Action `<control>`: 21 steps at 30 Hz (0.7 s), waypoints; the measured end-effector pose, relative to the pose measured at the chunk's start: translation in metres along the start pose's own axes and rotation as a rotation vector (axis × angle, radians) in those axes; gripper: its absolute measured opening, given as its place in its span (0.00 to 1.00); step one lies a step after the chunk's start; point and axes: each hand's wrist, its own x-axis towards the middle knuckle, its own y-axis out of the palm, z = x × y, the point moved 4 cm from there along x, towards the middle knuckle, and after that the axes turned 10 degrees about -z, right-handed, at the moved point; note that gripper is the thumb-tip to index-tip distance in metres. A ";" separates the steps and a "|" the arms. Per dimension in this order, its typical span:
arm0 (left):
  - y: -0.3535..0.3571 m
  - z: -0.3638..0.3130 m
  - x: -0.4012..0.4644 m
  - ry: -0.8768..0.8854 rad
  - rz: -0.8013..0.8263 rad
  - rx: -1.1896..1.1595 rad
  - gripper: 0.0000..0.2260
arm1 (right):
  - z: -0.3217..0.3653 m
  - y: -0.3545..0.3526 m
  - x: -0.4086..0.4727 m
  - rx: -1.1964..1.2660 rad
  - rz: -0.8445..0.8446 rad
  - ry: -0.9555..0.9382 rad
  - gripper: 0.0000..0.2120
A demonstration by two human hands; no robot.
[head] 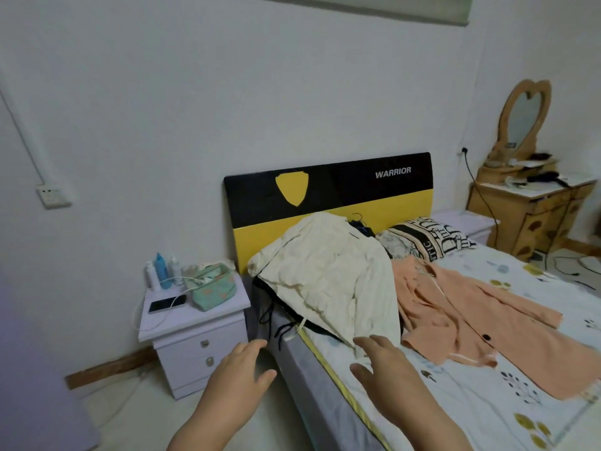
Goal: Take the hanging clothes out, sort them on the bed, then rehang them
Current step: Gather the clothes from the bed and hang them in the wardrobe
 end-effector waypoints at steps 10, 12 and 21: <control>0.014 0.004 0.140 -0.039 0.024 0.018 0.18 | -0.007 0.022 0.142 0.000 0.056 -0.029 0.21; 0.016 0.010 0.170 -0.025 0.028 0.010 0.18 | -0.005 0.030 0.167 -0.004 0.061 -0.013 0.21; 0.012 0.053 0.323 0.098 0.046 -0.035 0.18 | 0.034 0.061 0.287 -0.042 0.015 0.070 0.21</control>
